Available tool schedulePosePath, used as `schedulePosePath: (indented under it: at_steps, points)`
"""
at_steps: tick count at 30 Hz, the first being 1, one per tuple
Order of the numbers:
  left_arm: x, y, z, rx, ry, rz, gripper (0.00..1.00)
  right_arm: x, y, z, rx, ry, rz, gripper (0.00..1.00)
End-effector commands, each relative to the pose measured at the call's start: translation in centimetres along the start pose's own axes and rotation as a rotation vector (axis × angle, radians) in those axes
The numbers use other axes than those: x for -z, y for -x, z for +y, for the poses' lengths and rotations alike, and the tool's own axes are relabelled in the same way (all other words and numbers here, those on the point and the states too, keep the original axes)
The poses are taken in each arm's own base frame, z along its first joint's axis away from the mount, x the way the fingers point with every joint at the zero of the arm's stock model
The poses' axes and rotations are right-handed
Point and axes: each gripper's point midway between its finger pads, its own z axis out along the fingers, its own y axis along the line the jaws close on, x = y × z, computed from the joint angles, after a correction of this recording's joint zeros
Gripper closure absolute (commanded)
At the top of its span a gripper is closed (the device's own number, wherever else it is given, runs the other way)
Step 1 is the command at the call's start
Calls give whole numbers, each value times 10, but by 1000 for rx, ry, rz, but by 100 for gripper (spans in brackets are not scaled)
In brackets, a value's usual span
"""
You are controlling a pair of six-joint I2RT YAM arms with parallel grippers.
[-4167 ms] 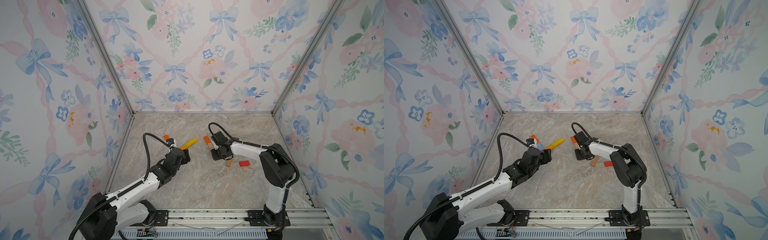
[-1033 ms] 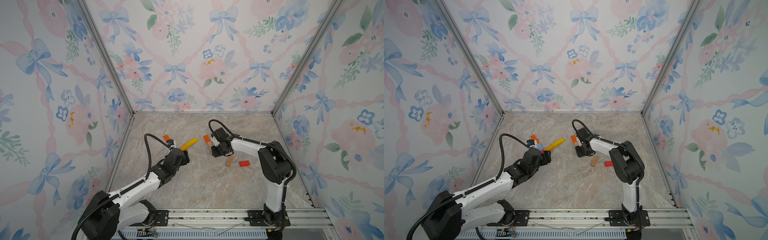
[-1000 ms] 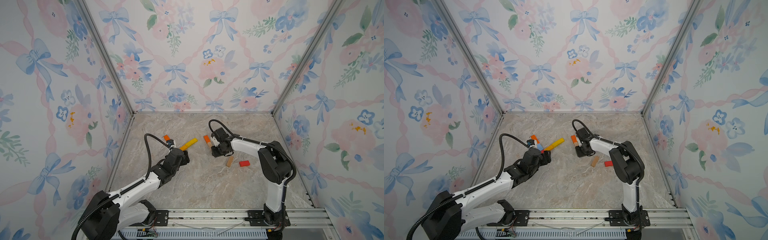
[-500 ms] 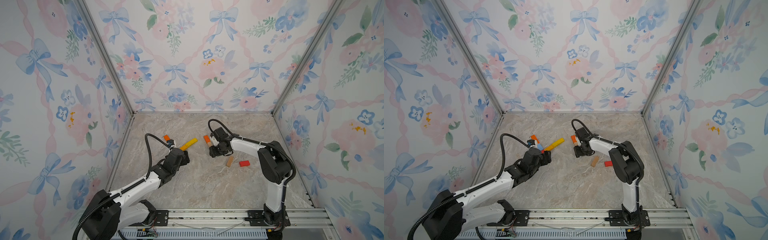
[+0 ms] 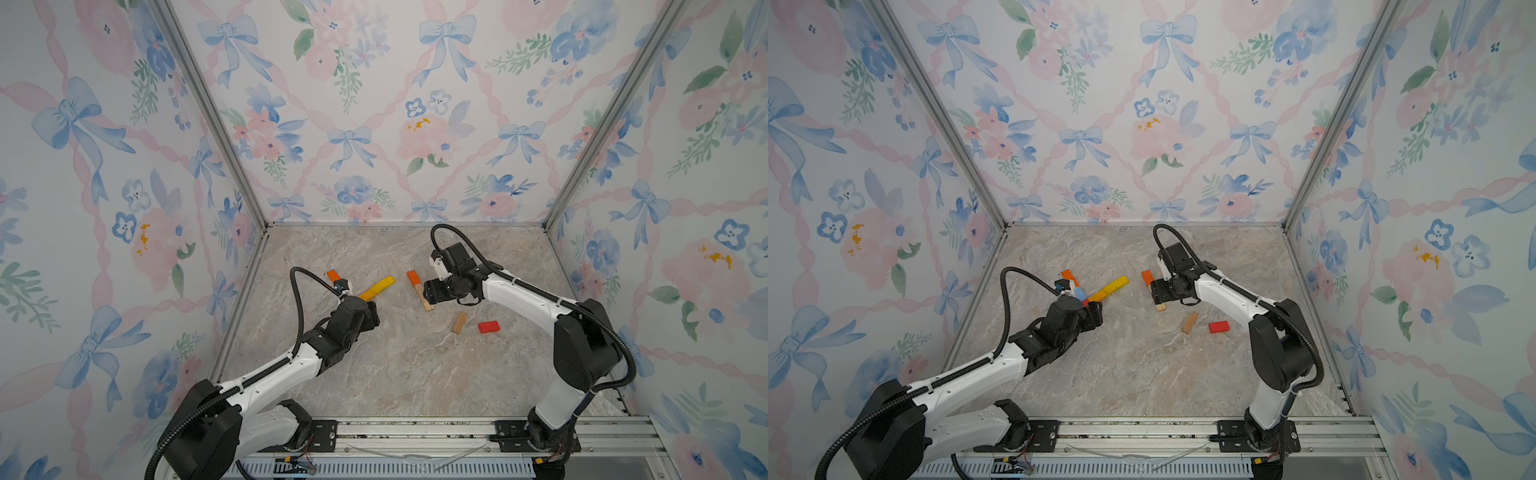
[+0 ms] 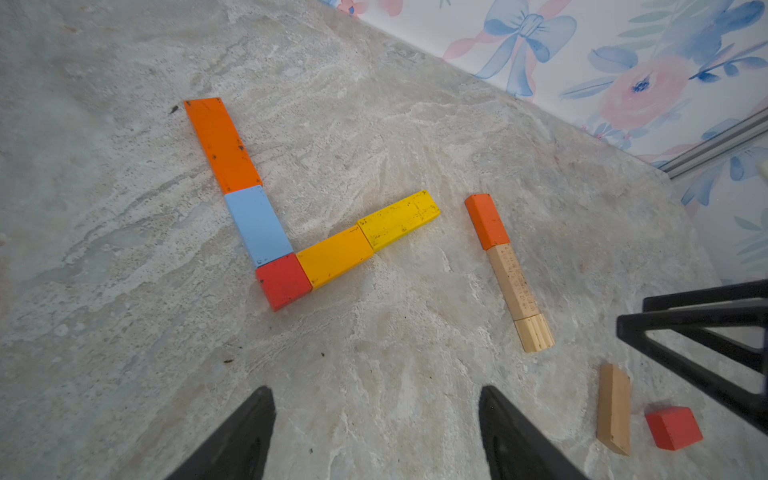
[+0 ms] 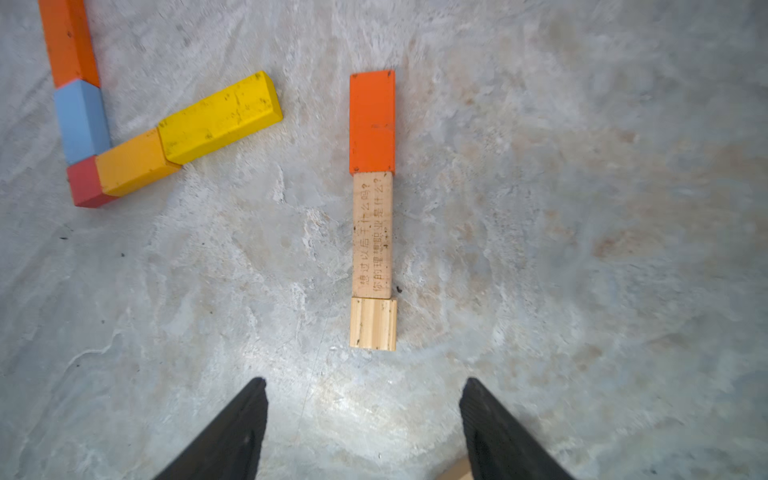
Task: Assemble the letter v with building blocks
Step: Assemble the building block at the center of the board, then pick up the building block from the center of the board.
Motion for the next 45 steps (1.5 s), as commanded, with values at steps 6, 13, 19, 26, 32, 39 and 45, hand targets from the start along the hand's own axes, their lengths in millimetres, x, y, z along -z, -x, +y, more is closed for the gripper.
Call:
schedulePosePath:
  at_steps: [6, 13, 19, 26, 32, 39, 45]
  points:
    - [-2, 0, -3, 32, -20, 4, 23, 11, -29, -9, -116, 20, -9, 65]
    - [-6, -2, -14, 18, -55, 37, 31, 16, -48, -21, -188, 2, -8, 100]
    - [-14, 1, -50, -40, -155, 97, 37, 33, -50, -38, -238, -24, -34, 100]
    - [-42, -7, -121, -188, -256, 248, 39, 51, -55, -69, -329, -56, -66, 98]
    - [-62, -44, -196, -373, -369, 387, 40, 63, -63, -99, -425, -79, -104, 95]
    - [-83, -94, -236, -485, -405, 533, 41, 75, -73, -129, -499, -116, -134, 89]
    - [-88, -125, -249, -514, -437, 598, 41, 82, -84, -143, -547, -123, -162, 84]
